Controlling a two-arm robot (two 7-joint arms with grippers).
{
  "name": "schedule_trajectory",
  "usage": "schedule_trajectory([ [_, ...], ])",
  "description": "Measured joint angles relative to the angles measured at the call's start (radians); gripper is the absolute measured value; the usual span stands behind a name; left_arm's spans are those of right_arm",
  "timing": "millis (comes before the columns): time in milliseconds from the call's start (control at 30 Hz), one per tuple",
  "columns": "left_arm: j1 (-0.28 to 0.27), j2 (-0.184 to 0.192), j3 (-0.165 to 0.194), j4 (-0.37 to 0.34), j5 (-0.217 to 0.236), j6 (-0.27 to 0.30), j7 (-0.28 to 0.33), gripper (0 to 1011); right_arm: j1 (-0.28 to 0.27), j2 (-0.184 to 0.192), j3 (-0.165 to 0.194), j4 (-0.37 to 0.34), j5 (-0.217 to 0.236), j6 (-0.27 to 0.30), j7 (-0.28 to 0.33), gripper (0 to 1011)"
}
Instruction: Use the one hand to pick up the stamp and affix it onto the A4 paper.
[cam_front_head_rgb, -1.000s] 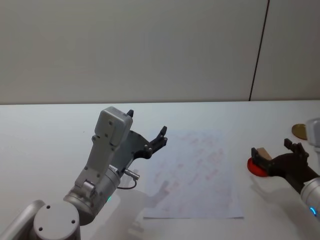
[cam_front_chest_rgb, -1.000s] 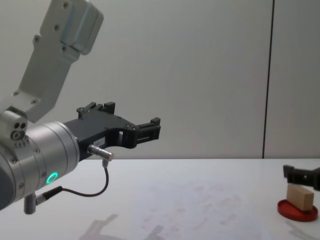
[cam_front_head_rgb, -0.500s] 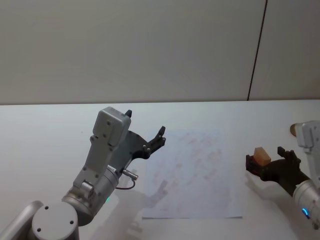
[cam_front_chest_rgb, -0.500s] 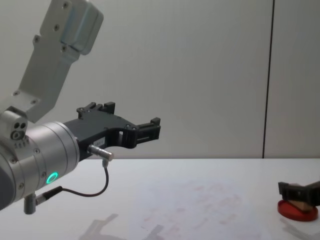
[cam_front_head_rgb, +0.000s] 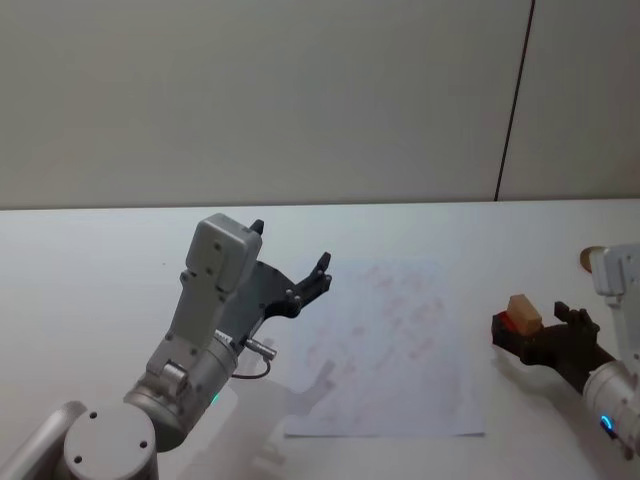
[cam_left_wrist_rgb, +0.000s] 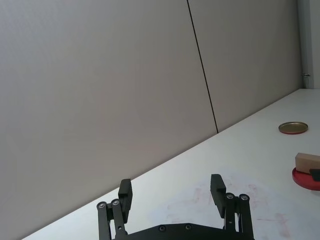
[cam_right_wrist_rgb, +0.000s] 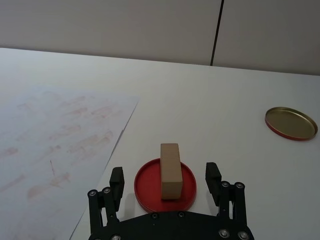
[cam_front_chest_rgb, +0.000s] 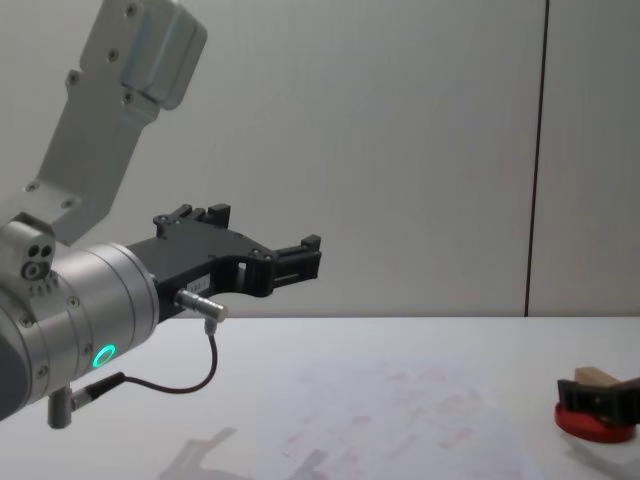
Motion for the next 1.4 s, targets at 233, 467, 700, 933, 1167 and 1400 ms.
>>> schedule_trajectory([
  [233, 0.000, 0.000, 0.000, 0.000, 0.000, 0.000, 0.000, 993, 0.012, -0.006, 0.002, 0.023, 0.009, -0.002, 0.005, 902],
  [467, 0.000, 0.000, 0.000, 0.000, 0.000, 0.000, 0.000, 993, 0.024, -0.012, 0.004, 0.049, 0.017, -0.010, 0.010, 705],
  [700, 0.000, 0.000, 0.000, 0.000, 0.000, 0.000, 0.000, 993, 0.035, -0.017, 0.006, 0.072, 0.022, -0.022, 0.014, 488],
  [933, 0.000, 0.000, 0.000, 0.000, 0.000, 0.000, 0.000, 993, 0.042, -0.020, 0.007, 0.088, 0.021, -0.038, 0.014, 275],
  [1167, 0.000, 0.000, 0.000, 0.000, 0.000, 0.000, 0.000, 993, 0.043, -0.022, 0.006, 0.091, 0.008, -0.066, 0.012, 219],
  [1400, 0.000, 0.000, 0.000, 0.000, 0.000, 0.000, 0.000, 993, 0.038, -0.023, 0.001, 0.073, -0.013, -0.103, 0.028, 220],
])
